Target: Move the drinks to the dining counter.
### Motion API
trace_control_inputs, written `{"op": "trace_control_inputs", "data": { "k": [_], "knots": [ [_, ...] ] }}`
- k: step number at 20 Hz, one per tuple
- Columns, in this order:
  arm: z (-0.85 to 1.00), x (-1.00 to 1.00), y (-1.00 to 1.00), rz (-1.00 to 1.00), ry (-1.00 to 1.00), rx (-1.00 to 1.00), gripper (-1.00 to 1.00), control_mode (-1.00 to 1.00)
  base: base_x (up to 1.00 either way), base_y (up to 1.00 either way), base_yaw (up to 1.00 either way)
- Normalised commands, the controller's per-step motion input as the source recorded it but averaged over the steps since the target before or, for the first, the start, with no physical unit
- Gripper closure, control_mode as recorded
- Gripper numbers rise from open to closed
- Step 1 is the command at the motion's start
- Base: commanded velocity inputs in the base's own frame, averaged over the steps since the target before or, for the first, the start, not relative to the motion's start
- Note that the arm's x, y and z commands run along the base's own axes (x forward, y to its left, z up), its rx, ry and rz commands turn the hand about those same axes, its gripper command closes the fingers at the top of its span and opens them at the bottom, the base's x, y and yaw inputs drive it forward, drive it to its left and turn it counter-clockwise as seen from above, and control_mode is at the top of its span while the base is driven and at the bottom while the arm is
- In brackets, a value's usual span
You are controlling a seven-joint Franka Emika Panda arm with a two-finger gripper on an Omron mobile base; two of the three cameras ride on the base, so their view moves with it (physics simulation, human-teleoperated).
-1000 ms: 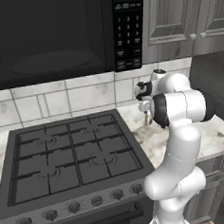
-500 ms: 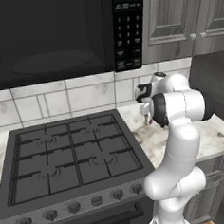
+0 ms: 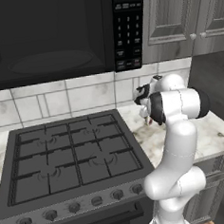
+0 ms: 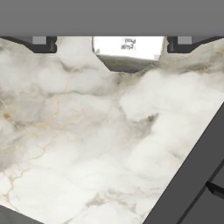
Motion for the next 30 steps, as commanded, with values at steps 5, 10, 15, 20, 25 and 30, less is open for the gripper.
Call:
{"op": "trace_control_inputs", "data": {
  "k": [5,10,15,20,25,30],
  "knots": [
    [0.0,0.09,0.0,0.02,0.0,0.0,-1.0,-1.0,0.0,0.0,0.0],
    [0.0,0.0,0.0,0.0,0.0,0.0,-1.0,-1.0,0.0,0.0,0.0],
    [0.0,0.0,0.0,0.0,0.0,0.0,1.0,-1.0,0.0,0.0,0.0],
    [0.0,-0.02,0.0,0.0,0.0,0.0,1.0,-1.0,0.0,0.0,0.0],
    [0.01,-0.67,0.0,0.0,-0.04,0.01,1.0,-1.0,0.0,0.0,0.0],
    [0.12,-0.89,0.0,0.0,-0.05,0.0,1.0,-1.0,0.0,0.0,0.0]
  ]
}}
